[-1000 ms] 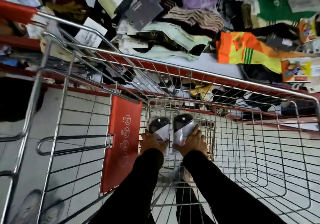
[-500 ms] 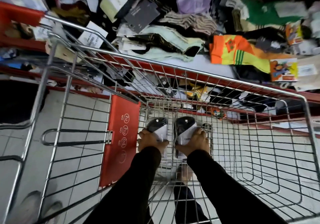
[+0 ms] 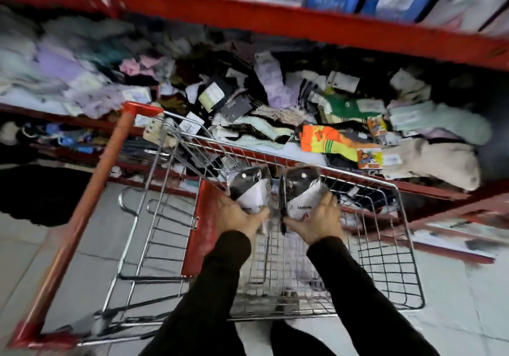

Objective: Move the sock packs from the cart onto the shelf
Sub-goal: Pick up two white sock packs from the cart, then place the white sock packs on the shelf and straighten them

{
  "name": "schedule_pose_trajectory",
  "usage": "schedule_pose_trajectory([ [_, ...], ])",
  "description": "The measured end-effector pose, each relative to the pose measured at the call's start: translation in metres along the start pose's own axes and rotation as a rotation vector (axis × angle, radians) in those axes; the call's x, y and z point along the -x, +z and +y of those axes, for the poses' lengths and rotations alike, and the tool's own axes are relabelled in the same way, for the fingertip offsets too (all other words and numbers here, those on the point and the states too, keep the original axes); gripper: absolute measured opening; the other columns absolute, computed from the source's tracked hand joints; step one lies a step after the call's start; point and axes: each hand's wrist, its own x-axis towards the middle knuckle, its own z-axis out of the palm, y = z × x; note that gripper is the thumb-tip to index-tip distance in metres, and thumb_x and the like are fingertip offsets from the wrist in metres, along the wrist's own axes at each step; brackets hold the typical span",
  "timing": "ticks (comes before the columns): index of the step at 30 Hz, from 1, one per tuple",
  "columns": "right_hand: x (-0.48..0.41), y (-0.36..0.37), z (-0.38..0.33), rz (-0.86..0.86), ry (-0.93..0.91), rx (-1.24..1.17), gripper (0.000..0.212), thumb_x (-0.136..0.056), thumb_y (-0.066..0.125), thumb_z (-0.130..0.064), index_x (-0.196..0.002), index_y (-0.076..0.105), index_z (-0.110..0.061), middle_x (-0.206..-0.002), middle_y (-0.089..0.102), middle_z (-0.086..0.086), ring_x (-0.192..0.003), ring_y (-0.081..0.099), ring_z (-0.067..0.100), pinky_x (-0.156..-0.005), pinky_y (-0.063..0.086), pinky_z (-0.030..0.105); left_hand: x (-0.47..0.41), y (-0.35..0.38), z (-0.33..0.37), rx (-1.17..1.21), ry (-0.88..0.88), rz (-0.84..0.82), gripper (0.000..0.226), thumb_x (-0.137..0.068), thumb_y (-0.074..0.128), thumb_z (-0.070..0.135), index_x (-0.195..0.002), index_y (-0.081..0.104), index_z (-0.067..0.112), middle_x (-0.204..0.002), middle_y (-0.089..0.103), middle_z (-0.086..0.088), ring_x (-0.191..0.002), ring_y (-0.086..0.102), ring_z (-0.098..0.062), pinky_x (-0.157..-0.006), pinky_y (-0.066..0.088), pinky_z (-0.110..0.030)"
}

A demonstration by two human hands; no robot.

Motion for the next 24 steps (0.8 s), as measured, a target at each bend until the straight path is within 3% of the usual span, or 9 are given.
schedule_pose_trajectory([
  [1,0.004,-0.014,-0.008,0.028,-0.034,-0.041,0.140,-0.065,0.075,-0.070,-0.152,-0.001,0.008,-0.162,0.013,0.027,-0.151,0.015,0.037,-0.125,0.017,0.043,0.004,-0.009,0.012,0.017,0.036,0.029,0.078,-0.067,0.085,0.045,-0.119,0.044,0.004,-0.089,0.058,0.000,-0.093,0.064,-0.025,-0.083,0.055,-0.033],
  [4,0.013,-0.050,-0.028,0.139,-0.130,-0.166,0.137,-0.065,0.080,-0.062,-0.153,0.001,0.007,-0.163,0.012,0.025,-0.153,0.012,0.035,-0.126,0.012,0.040,0.013,-0.039,0.045,0.034,0.157,0.126,0.106,-0.061,0.085,0.053,-0.138,0.036,0.000,-0.132,0.055,-0.015,-0.121,0.057,-0.032,-0.100,0.051,-0.036],
  [9,0.019,-0.101,-0.062,0.301,-0.273,-0.298,0.133,-0.058,0.084,-0.060,-0.153,0.013,0.001,-0.158,0.025,0.021,-0.148,0.022,0.033,-0.124,0.022,0.044,0.019,-0.079,0.092,0.064,0.383,0.265,0.110,-0.062,0.086,0.050,-0.145,0.031,0.004,-0.146,0.043,-0.014,-0.132,0.048,-0.031,-0.107,0.045,-0.038],
  [13,0.021,-0.134,-0.086,0.487,-0.398,-0.405,0.113,-0.055,0.089,-0.047,-0.142,0.030,-0.003,-0.135,0.043,0.013,-0.131,0.042,0.029,-0.116,0.035,0.035,0.020,-0.110,0.121,0.101,0.512,0.361,0.106,-0.063,0.086,0.050,-0.145,0.029,0.013,-0.141,0.046,-0.008,-0.126,0.053,-0.029,-0.099,0.049,-0.039],
  [16,0.021,-0.156,-0.106,0.548,-0.469,-0.511,0.108,-0.057,0.091,-0.041,-0.140,0.028,-0.015,-0.135,0.042,0.009,-0.130,0.044,0.027,-0.112,0.042,0.043,0.019,-0.132,0.140,0.143,0.585,0.435,0.102,-0.066,0.086,0.045,-0.144,0.029,0.015,-0.141,0.045,-0.008,-0.125,0.053,-0.031,-0.096,0.049,-0.039],
  [18,0.017,-0.172,-0.120,0.578,-0.516,-0.577,0.108,-0.058,0.092,-0.036,-0.142,0.026,-0.016,-0.138,0.039,0.006,-0.132,0.042,0.024,-0.114,0.039,0.037,0.016,-0.148,0.155,0.173,0.618,0.481,0.101,-0.067,0.086,0.044,-0.145,0.028,0.015,-0.143,0.044,-0.008,-0.127,0.051,-0.030,-0.097,0.047,-0.037],
  [21,0.010,-0.195,-0.145,0.638,-0.563,-0.639,0.114,-0.060,0.094,-0.031,-0.147,0.024,-0.008,-0.143,0.036,0.006,-0.130,0.034,0.009,-0.111,0.024,0.015,0.005,-0.170,0.179,0.245,0.697,0.528,0.097,-0.068,0.087,0.038,-0.143,0.031,0.013,-0.140,0.044,-0.009,-0.127,0.051,-0.028,-0.098,0.045,-0.032],
  [24,-0.001,-0.215,-0.176,0.681,-0.586,-0.692,0.114,-0.061,0.094,-0.029,-0.147,0.023,-0.006,-0.147,0.035,0.009,-0.137,0.034,0.017,-0.111,0.020,0.014,-0.009,-0.187,0.208,0.337,0.754,0.520,0.096,-0.071,0.086,0.032,-0.144,0.027,0.009,-0.143,0.038,-0.010,-0.131,0.045,-0.025,-0.103,0.040,-0.025],
])
